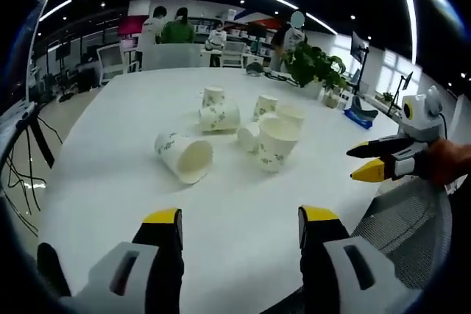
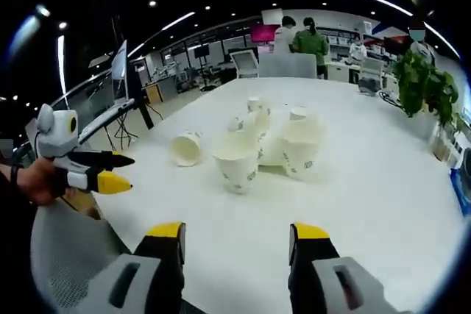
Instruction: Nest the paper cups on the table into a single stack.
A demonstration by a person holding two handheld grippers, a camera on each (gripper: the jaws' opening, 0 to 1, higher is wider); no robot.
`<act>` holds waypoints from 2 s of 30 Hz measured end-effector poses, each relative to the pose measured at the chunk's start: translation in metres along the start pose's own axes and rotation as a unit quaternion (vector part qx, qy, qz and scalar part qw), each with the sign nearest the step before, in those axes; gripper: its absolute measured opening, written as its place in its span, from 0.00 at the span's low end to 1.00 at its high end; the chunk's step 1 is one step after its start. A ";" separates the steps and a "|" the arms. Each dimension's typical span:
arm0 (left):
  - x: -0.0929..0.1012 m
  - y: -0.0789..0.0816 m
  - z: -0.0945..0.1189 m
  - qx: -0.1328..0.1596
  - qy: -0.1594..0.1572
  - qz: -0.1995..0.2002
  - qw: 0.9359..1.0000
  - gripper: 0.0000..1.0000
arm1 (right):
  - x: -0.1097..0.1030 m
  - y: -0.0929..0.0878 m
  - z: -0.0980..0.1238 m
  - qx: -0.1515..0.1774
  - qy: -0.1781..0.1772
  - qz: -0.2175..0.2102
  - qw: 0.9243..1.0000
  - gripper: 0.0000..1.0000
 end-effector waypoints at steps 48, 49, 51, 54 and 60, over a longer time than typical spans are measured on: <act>-0.007 0.001 0.006 -0.006 0.011 0.030 0.999 0.58 | 0.086 0.085 -0.075 -0.250 0.109 0.334 0.902 0.47; -0.006 0.001 0.006 -0.007 0.011 0.029 0.999 0.58 | 0.086 0.083 -0.077 -0.254 0.110 0.338 0.899 0.46; -0.006 0.001 0.006 -0.007 0.010 0.029 1.000 0.57 | 0.086 0.077 -0.080 -0.271 0.115 0.346 0.891 0.45; -0.007 0.001 0.005 -0.008 0.010 0.029 0.999 0.57 | 0.089 0.071 -0.084 -0.286 0.117 0.346 0.886 0.44; -0.008 -0.001 0.004 -0.010 0.011 0.033 0.999 0.57 | 0.101 0.060 -0.095 -0.313 0.112 0.333 0.882 0.39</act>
Point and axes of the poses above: the point that each gripper's makers call its tool centre point, and the gripper's own axes: z roughly backward along the fingers, x roughly to its right, y roughly out of its top, the point moved 2 cm from there along z, roughly backward along the fingers, and after that the axes turned 12 degrees about y, right-handed, at the moved point
